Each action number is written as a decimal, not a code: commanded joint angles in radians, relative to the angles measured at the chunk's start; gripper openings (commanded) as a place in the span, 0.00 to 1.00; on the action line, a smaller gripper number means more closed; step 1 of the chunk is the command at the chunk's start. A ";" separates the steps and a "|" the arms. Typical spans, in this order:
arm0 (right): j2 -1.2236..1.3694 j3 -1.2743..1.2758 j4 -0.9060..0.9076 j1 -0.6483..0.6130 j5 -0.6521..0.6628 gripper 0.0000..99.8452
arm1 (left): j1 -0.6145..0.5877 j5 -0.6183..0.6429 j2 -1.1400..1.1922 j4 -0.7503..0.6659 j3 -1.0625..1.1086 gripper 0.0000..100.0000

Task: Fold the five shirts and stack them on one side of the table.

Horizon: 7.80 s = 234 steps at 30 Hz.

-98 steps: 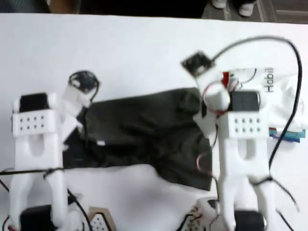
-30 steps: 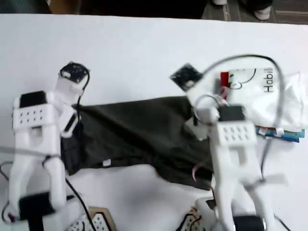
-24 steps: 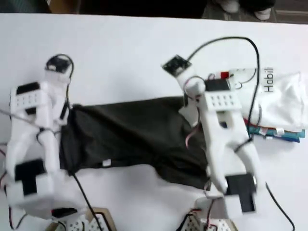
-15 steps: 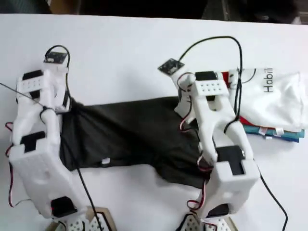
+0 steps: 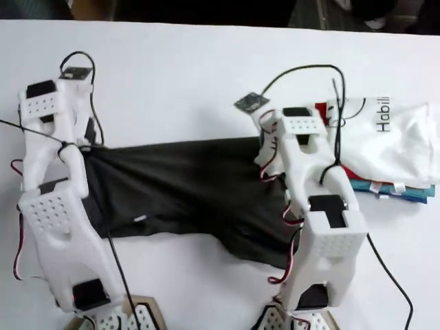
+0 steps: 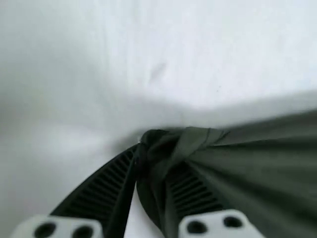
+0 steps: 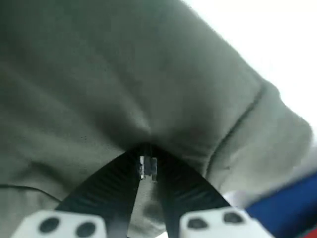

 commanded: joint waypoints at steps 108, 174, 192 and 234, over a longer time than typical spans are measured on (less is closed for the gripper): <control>-0.710 0.730 0.056 -0.489 0.106 0.11 | 0.175 0.150 -0.694 -0.644 1.089 0.10; -0.832 0.701 0.073 -0.483 0.051 0.02 | 0.127 0.160 -0.694 -0.615 1.049 0.10; -0.516 0.631 -0.128 -0.475 0.054 0.08 | 0.127 0.158 -0.692 -0.615 1.049 0.10; -0.509 0.644 -0.153 -0.545 -0.066 0.09 | 0.129 0.158 -0.690 -0.615 1.049 0.10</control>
